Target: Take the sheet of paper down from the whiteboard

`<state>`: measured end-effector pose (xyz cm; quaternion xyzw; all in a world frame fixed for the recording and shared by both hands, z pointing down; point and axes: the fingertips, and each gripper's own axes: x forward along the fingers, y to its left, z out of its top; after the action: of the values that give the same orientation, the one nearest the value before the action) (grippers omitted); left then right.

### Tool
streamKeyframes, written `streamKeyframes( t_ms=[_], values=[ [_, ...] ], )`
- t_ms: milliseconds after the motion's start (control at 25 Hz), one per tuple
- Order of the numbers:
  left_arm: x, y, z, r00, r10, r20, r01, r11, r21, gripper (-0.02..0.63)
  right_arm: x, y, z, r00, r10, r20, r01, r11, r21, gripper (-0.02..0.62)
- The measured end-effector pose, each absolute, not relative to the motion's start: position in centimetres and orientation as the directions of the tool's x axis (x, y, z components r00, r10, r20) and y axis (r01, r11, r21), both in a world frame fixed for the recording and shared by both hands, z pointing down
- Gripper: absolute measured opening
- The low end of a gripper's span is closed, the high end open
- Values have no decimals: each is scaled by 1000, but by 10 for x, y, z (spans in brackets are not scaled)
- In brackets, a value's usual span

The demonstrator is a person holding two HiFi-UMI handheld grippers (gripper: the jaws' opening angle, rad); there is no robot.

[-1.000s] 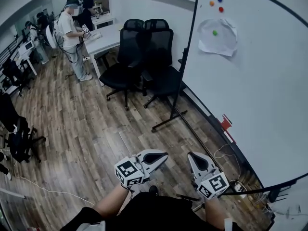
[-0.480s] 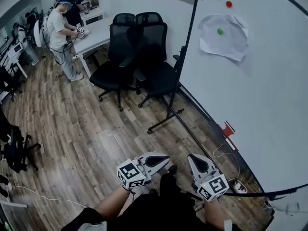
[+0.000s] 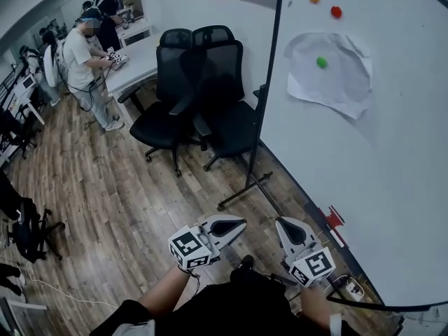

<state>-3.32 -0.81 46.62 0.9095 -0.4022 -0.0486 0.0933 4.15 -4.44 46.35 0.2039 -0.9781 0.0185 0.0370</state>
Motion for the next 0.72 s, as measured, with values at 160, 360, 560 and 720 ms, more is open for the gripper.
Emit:
streamKeyframes(
  t_ms=[160,360,560,720],
  values=[
    [-36,-70,454,656,-755,-21,-739,-647,189,11,36,-105,450,-928,-369,52,-370,929,-12,21],
    [-42,-107,450,645,-764,-23,-748,-638,184,11,28,-139,441,-937,-348,33,-348,938,7,21],
    [-50,-130,442,645,-764,-15,-750,-638,174,11,22,-164,442,-935,-353,25,-353,935,-3,21],
    [-53,-152,428,669,-743,-21,-734,-665,139,11,16,-177,437,-932,-361,27,-361,932,-2,21]
  ],
)
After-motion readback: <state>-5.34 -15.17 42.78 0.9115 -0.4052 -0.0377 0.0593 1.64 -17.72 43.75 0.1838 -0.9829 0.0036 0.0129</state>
